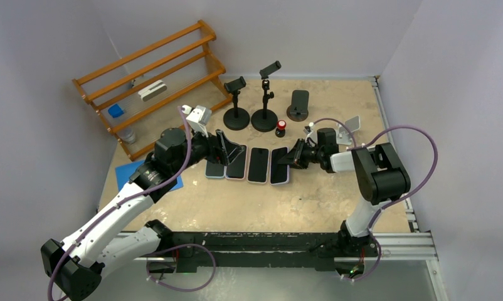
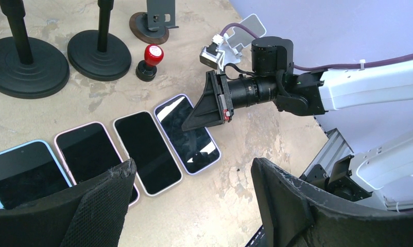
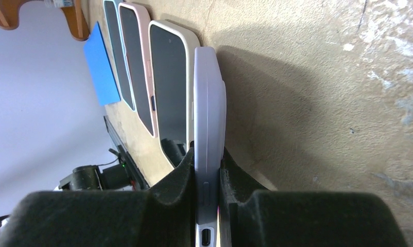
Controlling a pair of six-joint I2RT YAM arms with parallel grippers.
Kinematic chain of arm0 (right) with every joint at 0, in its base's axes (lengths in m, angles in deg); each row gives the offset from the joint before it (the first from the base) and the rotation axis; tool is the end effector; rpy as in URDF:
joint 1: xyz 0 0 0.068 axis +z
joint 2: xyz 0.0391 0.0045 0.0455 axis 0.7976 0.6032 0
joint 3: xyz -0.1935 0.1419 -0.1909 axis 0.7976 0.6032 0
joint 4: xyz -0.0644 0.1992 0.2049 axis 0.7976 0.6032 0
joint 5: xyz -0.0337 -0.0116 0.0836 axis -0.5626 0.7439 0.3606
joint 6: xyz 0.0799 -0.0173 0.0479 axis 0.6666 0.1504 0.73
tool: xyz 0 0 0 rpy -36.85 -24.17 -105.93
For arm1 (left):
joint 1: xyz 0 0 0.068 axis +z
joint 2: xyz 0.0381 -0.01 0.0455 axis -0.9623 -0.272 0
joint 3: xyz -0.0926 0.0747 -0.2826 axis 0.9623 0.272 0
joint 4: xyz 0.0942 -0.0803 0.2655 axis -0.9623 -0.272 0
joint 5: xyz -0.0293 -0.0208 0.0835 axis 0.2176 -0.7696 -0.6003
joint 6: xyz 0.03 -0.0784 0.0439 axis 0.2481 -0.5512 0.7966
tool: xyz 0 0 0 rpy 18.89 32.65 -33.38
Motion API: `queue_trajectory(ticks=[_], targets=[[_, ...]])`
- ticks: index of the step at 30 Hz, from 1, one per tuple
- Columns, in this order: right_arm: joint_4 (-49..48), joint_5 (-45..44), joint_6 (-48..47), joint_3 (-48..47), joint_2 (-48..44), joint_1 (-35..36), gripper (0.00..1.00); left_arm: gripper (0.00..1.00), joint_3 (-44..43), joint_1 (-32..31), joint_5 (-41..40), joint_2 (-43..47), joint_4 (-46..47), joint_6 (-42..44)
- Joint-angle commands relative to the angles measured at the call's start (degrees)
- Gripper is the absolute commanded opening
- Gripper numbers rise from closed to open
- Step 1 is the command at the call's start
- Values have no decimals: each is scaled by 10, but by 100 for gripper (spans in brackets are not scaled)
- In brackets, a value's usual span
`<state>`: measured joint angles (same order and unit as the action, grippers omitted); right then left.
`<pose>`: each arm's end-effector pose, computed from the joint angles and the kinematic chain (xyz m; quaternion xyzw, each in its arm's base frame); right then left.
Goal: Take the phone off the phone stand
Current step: Place the phone at the center of the board.
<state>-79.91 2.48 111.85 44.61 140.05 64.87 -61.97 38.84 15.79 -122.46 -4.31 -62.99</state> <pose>0.3467 0.1310 0.1058 0.0713 0.8463 0.4736 0.2334 0.2112 -0.1694 0.3562 0.0988 0.7680 -0.3979 0.4920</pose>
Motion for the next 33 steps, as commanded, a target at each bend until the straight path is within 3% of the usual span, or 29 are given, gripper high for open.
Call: queue_trajectory(ticks=[1,6,16,33], targets=[[-53,0,8,-19,7,-1,0,80,-26,-2,5,3,20,-6],[-35,-15,-7,-23,7,-1,0,80,-26,-2,5,2,21,-7],[8,-59,-37,-27,-3,-1,19,80,-25,-2,6,0,20,-8],[47,-118,-64,-23,-14,0,30,80,-25,-2,8,-1,21,-9]])
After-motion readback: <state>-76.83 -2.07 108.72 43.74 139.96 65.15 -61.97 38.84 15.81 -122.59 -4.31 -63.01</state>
